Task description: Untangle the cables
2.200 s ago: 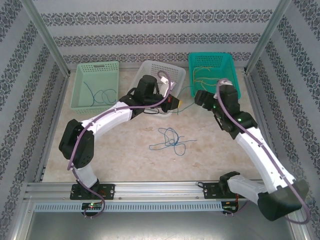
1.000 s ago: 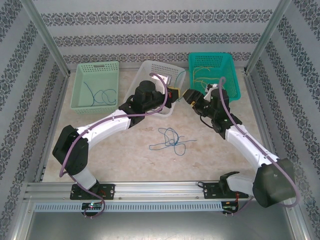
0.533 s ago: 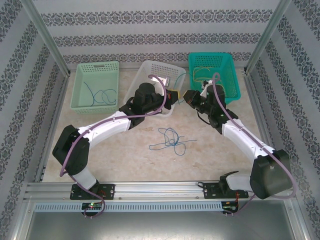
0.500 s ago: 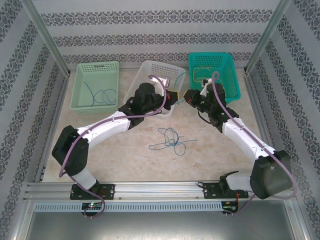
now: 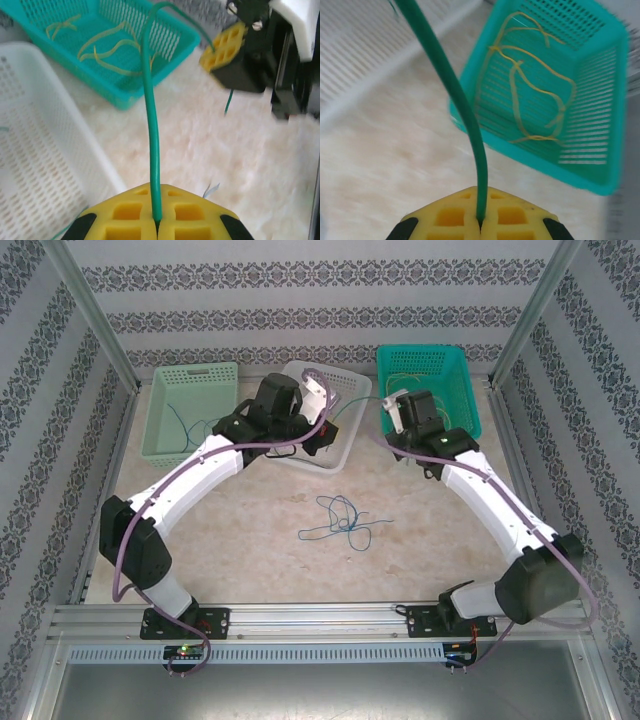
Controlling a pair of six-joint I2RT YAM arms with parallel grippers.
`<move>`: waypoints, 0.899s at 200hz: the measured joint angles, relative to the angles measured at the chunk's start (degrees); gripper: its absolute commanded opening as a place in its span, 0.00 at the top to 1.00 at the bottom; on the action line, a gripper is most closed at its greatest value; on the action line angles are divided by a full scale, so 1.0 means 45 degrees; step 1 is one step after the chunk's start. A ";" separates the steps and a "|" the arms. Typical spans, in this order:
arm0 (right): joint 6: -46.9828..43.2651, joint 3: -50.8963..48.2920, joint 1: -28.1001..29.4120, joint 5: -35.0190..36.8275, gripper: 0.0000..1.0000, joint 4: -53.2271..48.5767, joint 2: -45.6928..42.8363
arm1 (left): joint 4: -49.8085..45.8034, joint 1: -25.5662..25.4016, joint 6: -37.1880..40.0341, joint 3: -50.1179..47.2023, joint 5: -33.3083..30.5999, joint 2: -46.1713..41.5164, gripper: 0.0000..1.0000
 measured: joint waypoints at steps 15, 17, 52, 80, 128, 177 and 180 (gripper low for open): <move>-0.1773 -0.0471 0.0087 0.1219 1.00 0.0223 0.0185 | -0.1598 0.0233 0.1093 0.0384 -0.0073 0.0262 1.00; -0.1962 -0.0539 0.0083 0.1341 1.00 0.0262 0.0189 | -0.1812 0.0248 0.1248 0.0442 -0.0083 0.0301 1.00; -0.4881 -0.1404 0.0083 0.2011 1.00 0.1870 -0.0194 | -0.4391 0.0272 0.3483 0.1093 -0.0782 0.0811 1.00; -0.6708 -0.1715 0.0350 0.1792 1.00 0.2846 -0.0981 | -0.5299 0.0185 0.4682 0.1098 -0.1205 0.0821 1.00; -0.8412 -0.2069 0.1540 0.2278 1.00 0.3444 -0.1496 | -0.6601 -0.0029 0.5693 0.1039 -0.2676 0.0816 1.00; -0.7378 -0.1583 0.1491 0.2103 0.20 0.2963 -0.1477 | -0.6042 0.0131 0.5221 0.0748 -0.4012 0.0466 1.00; -0.7150 -0.1472 0.1423 0.2059 0.17 0.2880 -0.1477 | -0.5984 0.0175 0.5134 0.0748 -0.4051 0.0418 1.00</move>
